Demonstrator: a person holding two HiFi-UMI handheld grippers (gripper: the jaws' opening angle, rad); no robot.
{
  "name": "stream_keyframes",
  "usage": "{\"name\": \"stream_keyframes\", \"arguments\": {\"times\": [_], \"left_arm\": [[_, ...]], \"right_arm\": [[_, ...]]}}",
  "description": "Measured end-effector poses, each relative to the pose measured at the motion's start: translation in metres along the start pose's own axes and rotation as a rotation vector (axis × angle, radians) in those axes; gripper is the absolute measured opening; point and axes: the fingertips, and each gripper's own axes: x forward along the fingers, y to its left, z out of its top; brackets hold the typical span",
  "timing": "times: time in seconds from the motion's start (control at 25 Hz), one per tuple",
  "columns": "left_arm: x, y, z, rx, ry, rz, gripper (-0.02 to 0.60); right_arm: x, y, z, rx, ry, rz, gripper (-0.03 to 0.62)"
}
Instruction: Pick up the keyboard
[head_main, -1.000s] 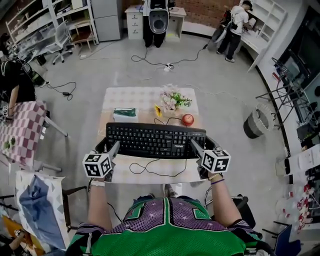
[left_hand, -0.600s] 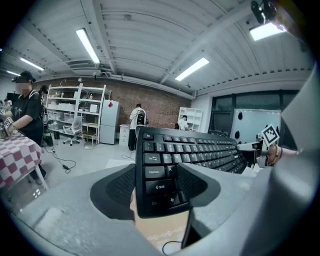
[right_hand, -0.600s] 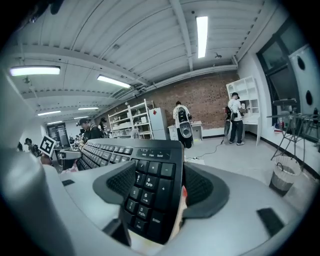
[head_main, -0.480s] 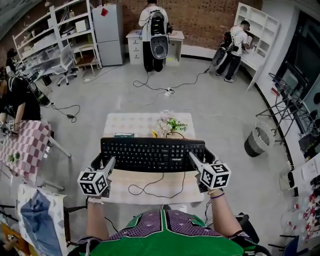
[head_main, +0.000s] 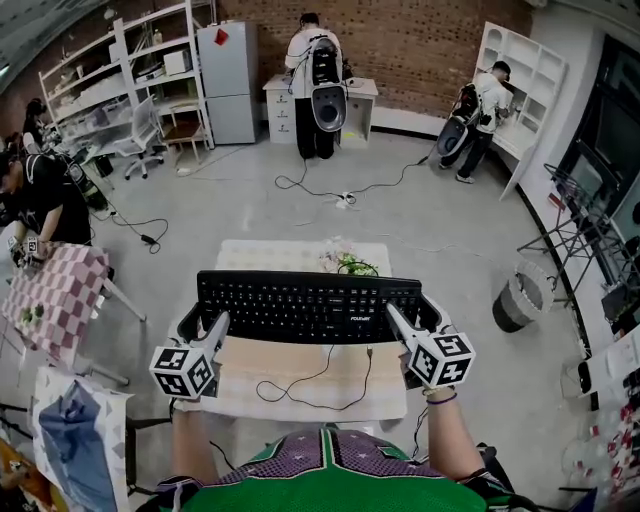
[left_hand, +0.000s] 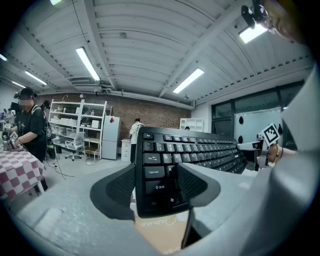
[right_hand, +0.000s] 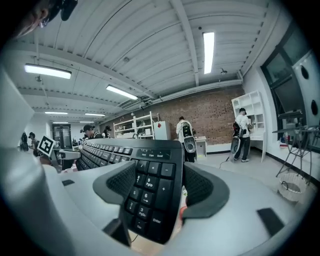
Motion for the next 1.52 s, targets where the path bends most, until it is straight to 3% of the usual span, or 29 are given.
{"name": "stream_keyframes", "arguments": {"times": [0.56,1.52], "left_arm": [[-0.015,-0.009,0.039,0.034,-0.079,-0.003,0.267],[-0.016,-0.002,0.015,0.009,-0.048,-0.027,0.267]], "right_arm": [[-0.013,0.004,0.038,-0.024,-0.071,0.019,0.282],[-0.018,0.013,0.022,-0.031,-0.052,-0.015,0.282]]}}
